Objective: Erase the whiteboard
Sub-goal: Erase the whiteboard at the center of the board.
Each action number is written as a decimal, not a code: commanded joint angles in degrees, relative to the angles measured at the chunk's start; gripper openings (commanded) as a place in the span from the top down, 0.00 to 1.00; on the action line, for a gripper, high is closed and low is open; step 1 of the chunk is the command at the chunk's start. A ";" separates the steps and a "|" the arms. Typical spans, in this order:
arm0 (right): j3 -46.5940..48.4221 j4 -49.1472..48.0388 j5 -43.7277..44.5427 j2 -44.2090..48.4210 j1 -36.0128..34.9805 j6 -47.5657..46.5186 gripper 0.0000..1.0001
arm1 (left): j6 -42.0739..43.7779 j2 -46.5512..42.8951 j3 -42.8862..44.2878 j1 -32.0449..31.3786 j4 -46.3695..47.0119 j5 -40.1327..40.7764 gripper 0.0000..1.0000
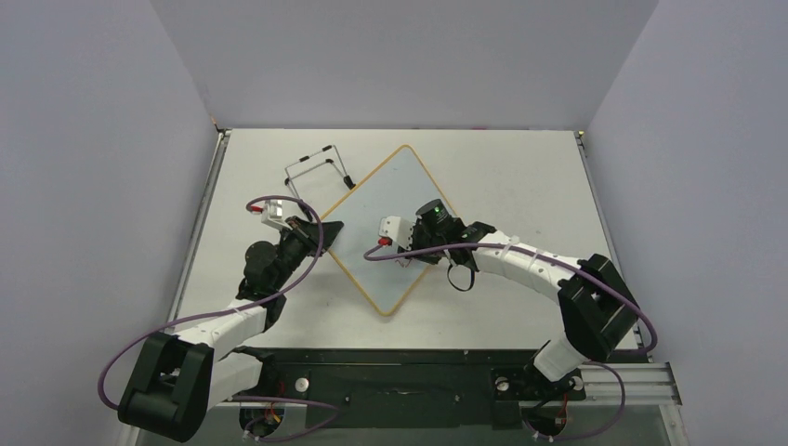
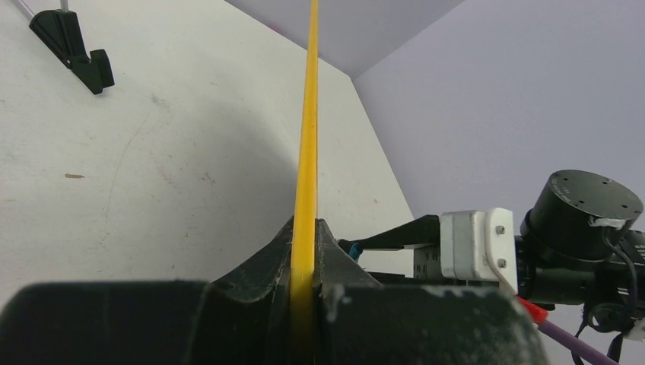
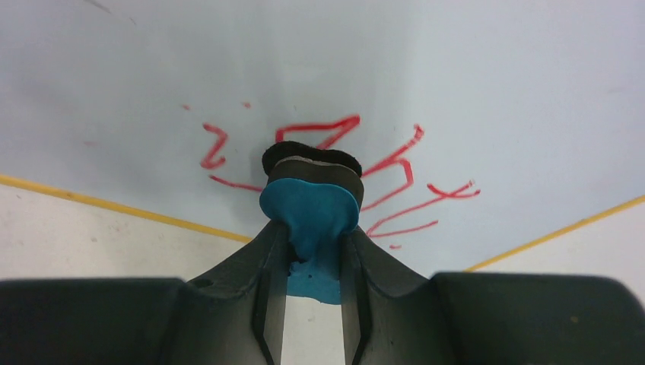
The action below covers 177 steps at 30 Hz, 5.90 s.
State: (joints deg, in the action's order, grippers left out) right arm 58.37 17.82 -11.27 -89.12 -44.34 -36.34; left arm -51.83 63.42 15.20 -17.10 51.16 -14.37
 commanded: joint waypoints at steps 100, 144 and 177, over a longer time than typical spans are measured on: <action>0.41 -3.72 6.12 -1.56 -1.60 0.36 1.00 | -1.34 0.01 2.00 -0.86 12.10 -4.48 1.00; 4.45 -7.28 5.48 -1.95 -0.85 10.35 1.00 | -0.37 -0.54 2.22 -2.24 10.64 -4.95 1.00; 5.02 3.05 -4.29 -7.45 5.69 2.79 1.00 | 0.89 1.12 2.72 -2.52 12.27 -7.66 1.00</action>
State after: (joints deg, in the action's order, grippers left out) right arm 61.69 19.40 -13.98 -94.04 -38.15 -29.12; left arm -48.36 64.93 15.20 -18.65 54.39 -16.10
